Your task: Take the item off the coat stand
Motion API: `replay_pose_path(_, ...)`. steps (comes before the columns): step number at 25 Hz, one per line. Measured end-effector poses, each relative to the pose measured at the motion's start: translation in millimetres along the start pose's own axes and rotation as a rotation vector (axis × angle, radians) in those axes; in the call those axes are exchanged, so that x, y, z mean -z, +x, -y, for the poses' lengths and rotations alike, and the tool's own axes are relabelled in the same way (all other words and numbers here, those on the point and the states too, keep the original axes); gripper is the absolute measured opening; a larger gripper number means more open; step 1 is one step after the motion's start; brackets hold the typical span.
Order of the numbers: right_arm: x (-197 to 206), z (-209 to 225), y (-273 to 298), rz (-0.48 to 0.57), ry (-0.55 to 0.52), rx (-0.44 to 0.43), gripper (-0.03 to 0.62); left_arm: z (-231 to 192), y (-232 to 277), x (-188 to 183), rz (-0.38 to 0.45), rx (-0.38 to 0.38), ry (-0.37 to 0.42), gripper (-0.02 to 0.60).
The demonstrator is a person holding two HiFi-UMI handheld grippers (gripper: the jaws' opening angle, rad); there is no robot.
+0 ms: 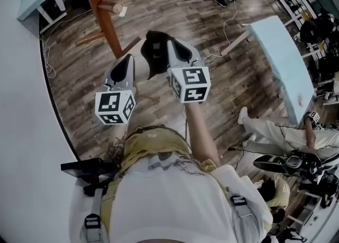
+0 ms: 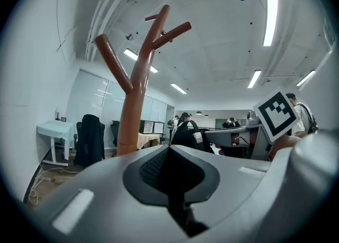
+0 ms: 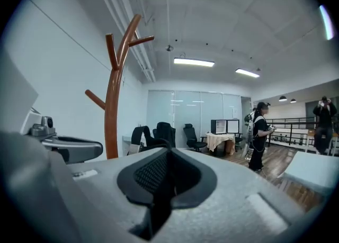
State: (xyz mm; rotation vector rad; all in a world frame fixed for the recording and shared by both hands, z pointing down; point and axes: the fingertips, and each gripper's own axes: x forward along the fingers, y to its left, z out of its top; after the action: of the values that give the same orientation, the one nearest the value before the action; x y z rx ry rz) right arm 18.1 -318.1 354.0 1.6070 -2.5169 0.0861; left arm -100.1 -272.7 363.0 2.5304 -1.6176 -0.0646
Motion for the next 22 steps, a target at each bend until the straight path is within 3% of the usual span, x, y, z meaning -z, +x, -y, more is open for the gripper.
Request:
replay_pose_path(8, -34.5, 7.8, -47.1, 0.136, 0.108, 0.078, 0.015, 40.7, 12.4, -30.8, 0.043, 0.049, 0.058, 0.002)
replay_pose_path(17, -50.1, 16.8, -70.1, 0.187, 0.127, 0.110, 0.015, 71.5, 20.1, -48.2, 0.046, 0.094, 0.099, 0.002)
replay_pose_path(22, -50.8, 14.2, -70.2, 0.175, 0.117, 0.104, 0.015, 76.1, 19.6, -53.0, 0.065, 0.103, 0.084, 0.002)
